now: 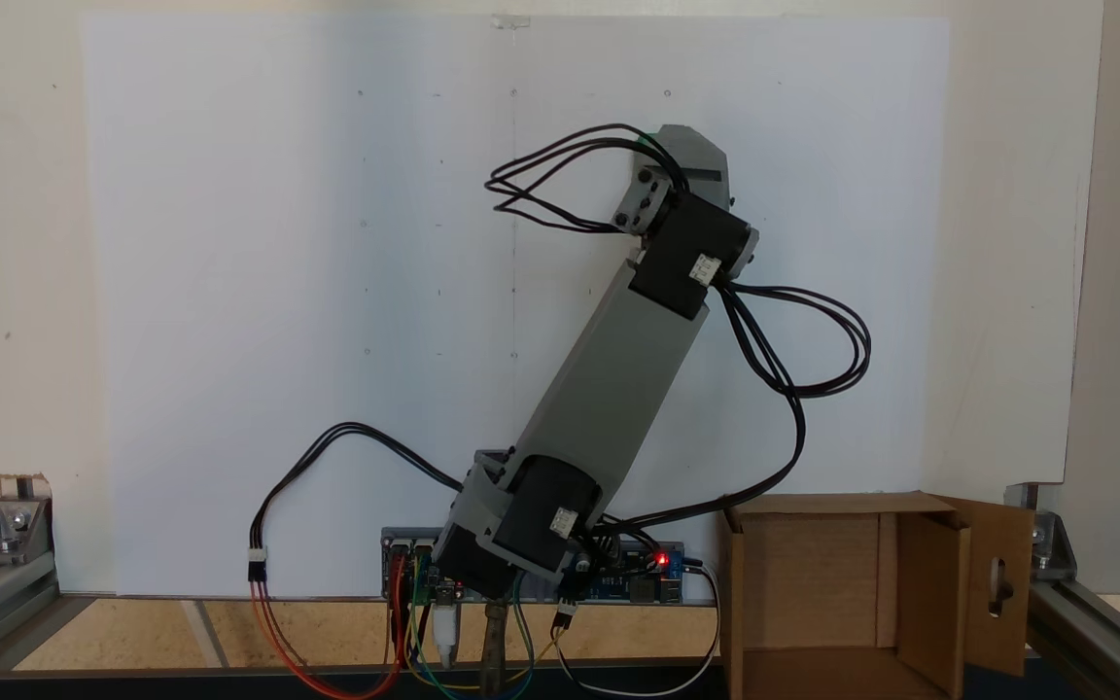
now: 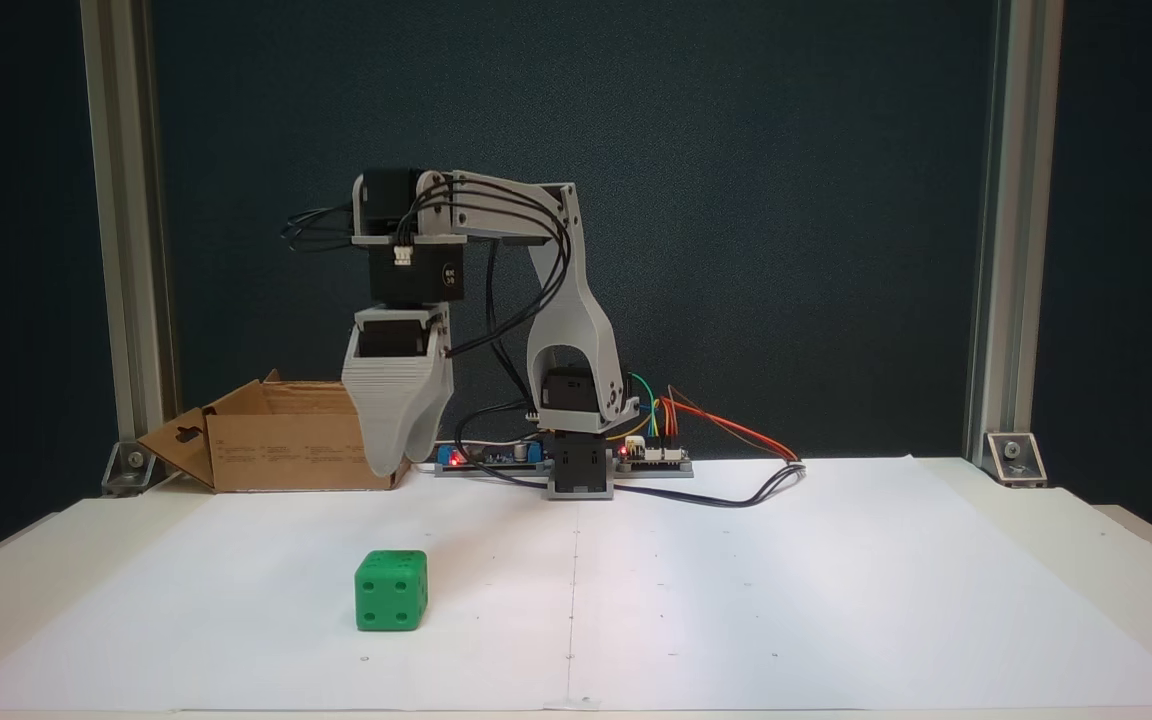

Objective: Grasp a green dice and put it in the bin.

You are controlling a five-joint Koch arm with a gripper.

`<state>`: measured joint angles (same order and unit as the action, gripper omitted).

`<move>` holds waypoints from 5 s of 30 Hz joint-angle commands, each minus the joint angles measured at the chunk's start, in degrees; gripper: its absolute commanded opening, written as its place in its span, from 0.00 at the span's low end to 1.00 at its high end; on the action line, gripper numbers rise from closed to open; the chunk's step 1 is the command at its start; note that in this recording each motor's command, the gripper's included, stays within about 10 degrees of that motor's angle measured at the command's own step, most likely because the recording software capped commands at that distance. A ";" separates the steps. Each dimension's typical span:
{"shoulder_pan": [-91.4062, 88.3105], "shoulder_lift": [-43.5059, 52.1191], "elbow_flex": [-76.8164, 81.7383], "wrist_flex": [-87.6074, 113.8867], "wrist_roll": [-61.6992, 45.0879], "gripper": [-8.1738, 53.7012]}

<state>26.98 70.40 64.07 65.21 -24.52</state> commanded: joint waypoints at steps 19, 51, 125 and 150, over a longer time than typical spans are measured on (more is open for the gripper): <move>-1.32 -5.80 -3.52 -6.06 5.01 0.87; -2.20 -11.34 -3.43 -10.46 5.19 0.84; -2.72 0.60 -3.52 0.09 12.57 0.32; 59.92 23.29 5.80 -11.69 -1.85 0.32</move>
<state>82.00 93.25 74.18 54.76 -21.71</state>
